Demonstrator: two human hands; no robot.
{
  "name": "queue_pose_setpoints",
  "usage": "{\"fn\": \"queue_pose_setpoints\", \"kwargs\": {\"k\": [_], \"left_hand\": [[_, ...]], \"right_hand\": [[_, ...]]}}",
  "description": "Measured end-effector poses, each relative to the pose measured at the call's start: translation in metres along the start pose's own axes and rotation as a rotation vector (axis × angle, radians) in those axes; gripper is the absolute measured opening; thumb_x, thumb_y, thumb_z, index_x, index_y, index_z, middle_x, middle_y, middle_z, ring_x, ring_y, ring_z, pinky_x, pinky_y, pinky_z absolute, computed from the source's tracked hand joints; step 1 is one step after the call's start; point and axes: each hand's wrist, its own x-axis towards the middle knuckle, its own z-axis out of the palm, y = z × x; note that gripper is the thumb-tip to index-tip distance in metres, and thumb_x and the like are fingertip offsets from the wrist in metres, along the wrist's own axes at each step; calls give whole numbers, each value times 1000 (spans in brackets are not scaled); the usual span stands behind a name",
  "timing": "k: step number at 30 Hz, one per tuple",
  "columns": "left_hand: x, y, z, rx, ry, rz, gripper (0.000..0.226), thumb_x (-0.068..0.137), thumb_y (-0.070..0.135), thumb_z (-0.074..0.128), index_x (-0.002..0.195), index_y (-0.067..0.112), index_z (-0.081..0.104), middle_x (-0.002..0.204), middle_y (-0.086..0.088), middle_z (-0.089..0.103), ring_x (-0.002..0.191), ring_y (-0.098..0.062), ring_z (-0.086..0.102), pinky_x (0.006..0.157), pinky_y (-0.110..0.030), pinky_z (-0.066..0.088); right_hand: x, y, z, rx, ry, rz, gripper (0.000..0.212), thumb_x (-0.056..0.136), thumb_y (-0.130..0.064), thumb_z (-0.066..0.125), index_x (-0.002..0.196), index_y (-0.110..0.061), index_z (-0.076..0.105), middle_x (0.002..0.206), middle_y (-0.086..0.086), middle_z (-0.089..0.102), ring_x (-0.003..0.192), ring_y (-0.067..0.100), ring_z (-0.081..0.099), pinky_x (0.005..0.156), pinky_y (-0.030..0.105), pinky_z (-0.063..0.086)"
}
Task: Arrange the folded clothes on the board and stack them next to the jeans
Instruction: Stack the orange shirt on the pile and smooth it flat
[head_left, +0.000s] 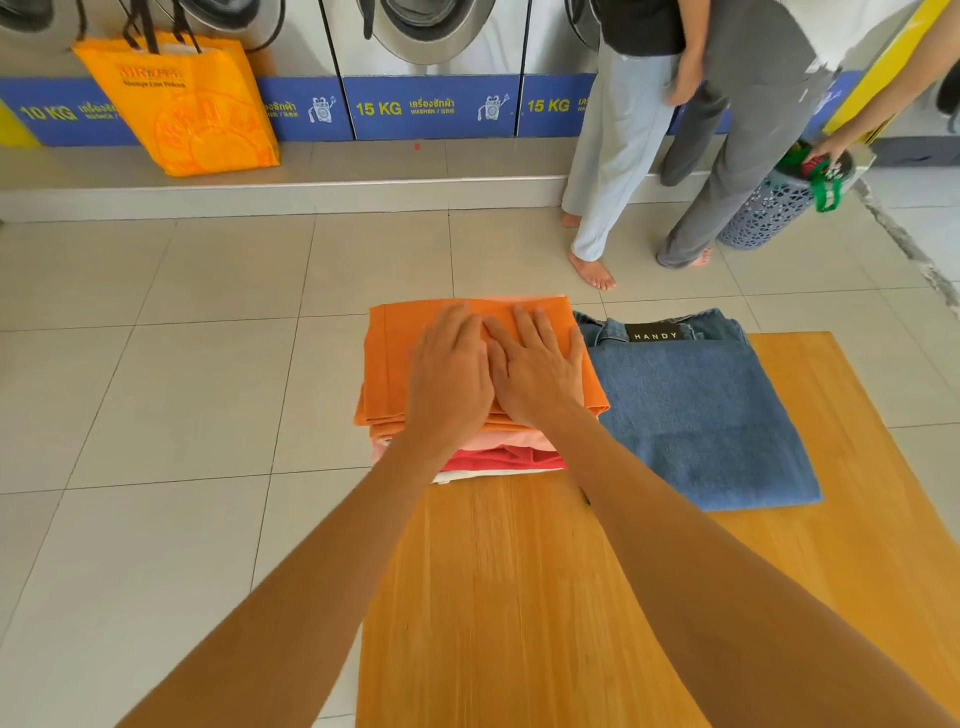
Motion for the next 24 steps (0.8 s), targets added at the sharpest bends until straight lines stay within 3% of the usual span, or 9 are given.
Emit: {"fn": "queue_pose_setpoints", "kwargs": {"k": [3, 6, 9, 12, 14, 17, 19, 21, 24], "left_hand": [[-5, -24, 19, 134, -149, -112, 59, 106, 42, 16, 158, 15, 15, 165, -6, 10, 153, -24, 4, 124, -43, 4], [0, -40, 18, 138, -197, -145, 65, 104, 48, 10, 159, 14, 8, 166, -6, 7, 153, -24, 2, 123, -45, 3], [7, -45, 13, 133, -262, -216, 68, 102, 51, 7, 159, 13, 4, 166, -6, 1, 153, -23, -3, 122, -51, -1], [21, -56, 0, 79, -347, -535, 65, 103, 45, 14, 158, 13, 2, 165, -13, -3, 152, -31, -7, 118, -60, -4], [31, -56, -8, 62, -342, -706, 66, 101, 39, 20, 158, 8, 5, 164, -20, 0, 151, -36, -8, 117, -62, -6], [25, -31, -2, 192, -70, -293, 61, 102, 35, 24, 155, 5, 17, 164, -17, 5, 152, -33, -5, 118, -55, -9], [17, -14, 8, 163, -90, -55, 58, 105, 38, 20, 156, 11, 18, 165, -11, 6, 152, -28, -3, 122, -52, -3], [11, -14, 19, 163, -181, -59, 59, 106, 42, 17, 158, 16, 15, 166, -7, 4, 153, -26, -2, 122, -50, 2], [12, -32, 22, 154, -174, -166, 58, 105, 44, 16, 158, 20, 15, 166, -7, 8, 153, -26, 3, 122, -49, 4]], "right_hand": [[0, 12, -1, 62, 12, -24, 57, 101, -54, 8, 155, -45, 24, 168, -7, 13, 155, 16, 2, 122, 54, -1], [2, 28, -1, 173, -4, 22, 57, 101, -56, 14, 156, -42, 21, 168, -9, 9, 155, 15, -2, 121, 59, 2], [1, 53, -8, 310, -70, 217, 57, 102, -53, 15, 157, -39, 16, 168, -5, 12, 155, 24, 3, 117, 67, 0], [-1, 72, -26, 231, -161, 385, 60, 104, -49, 14, 155, -23, 32, 168, 5, 10, 155, 27, -1, 116, 69, -1], [0, 70, -38, 174, -31, 412, 56, 105, -41, 21, 154, -16, 31, 168, 7, 7, 155, 25, -2, 118, 66, 1], [9, 34, -47, 215, 173, 247, 52, 104, -35, 26, 152, -16, 32, 167, 5, 13, 155, 25, 3, 118, 63, 6], [10, 5, -40, 155, 144, 35, 51, 105, -35, 26, 153, -20, 34, 166, 4, 18, 154, 25, 8, 120, 61, 11], [5, -11, -25, 61, 27, -104, 51, 106, -38, 22, 154, -26, 33, 167, 2, 18, 155, 23, 9, 121, 56, 11], [3, -1, -8, 35, 12, -72, 53, 104, -49, 19, 155, -36, 31, 167, -1, 19, 155, 19, 8, 123, 50, 3]]}}
